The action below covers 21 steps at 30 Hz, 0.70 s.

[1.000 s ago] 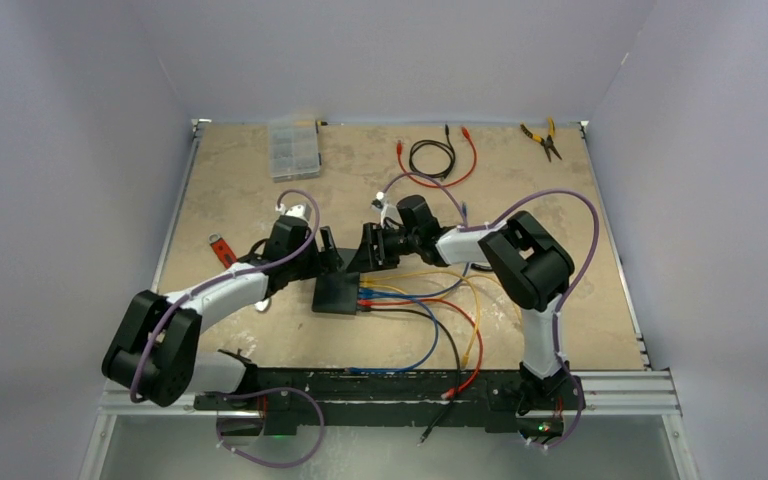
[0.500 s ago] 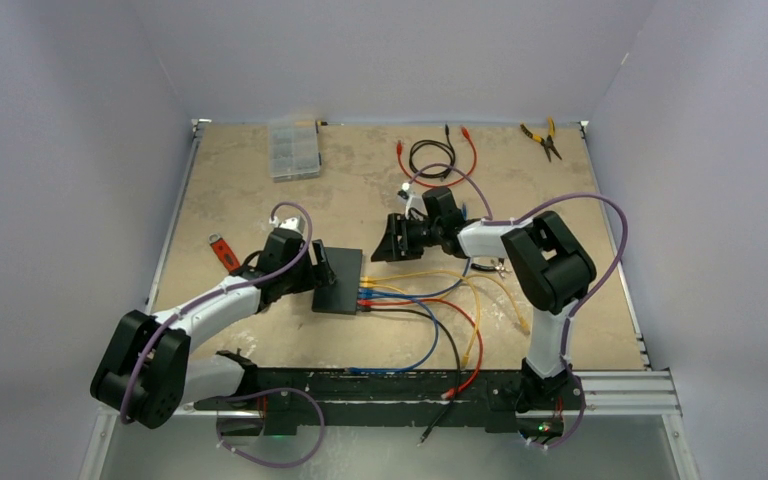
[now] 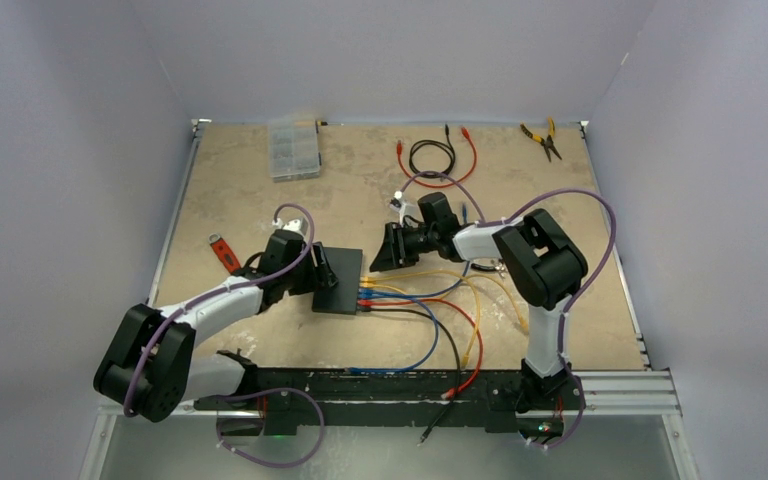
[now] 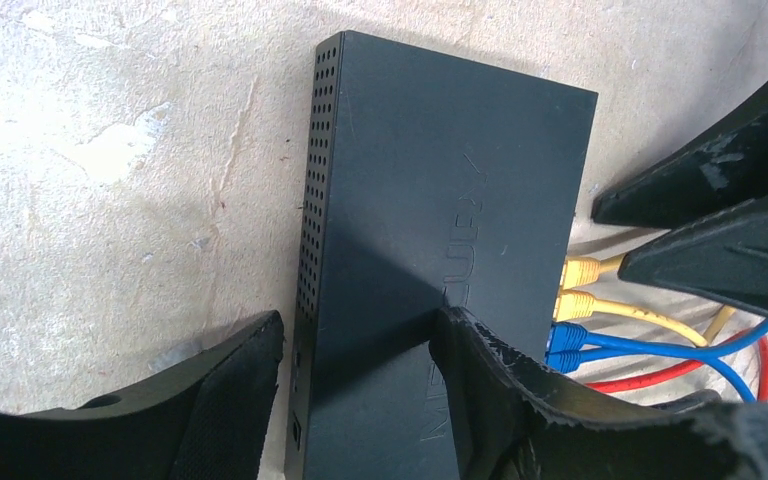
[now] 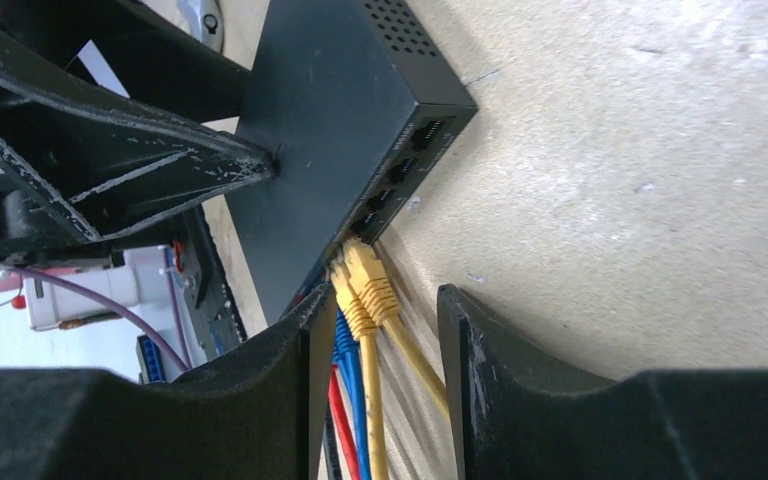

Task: Pull the plug from the switch port
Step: Pull the connector from the switch port.

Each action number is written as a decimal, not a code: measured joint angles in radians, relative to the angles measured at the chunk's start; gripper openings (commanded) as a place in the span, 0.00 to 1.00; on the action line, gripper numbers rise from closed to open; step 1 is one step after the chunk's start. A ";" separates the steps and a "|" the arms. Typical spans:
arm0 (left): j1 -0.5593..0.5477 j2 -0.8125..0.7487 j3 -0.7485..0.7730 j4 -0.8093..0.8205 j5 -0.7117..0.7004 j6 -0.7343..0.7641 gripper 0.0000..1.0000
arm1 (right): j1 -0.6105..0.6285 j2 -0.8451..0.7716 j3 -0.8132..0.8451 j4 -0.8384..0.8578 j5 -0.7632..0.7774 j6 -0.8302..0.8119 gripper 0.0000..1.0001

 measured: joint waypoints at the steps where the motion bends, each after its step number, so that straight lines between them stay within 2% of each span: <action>1: 0.000 0.000 -0.002 0.005 0.001 -0.001 0.56 | 0.003 0.003 -0.001 0.005 -0.006 0.000 0.45; 21: 0.000 0.007 -0.004 0.022 0.013 -0.001 0.55 | 0.032 0.090 0.026 0.103 -0.117 0.025 0.39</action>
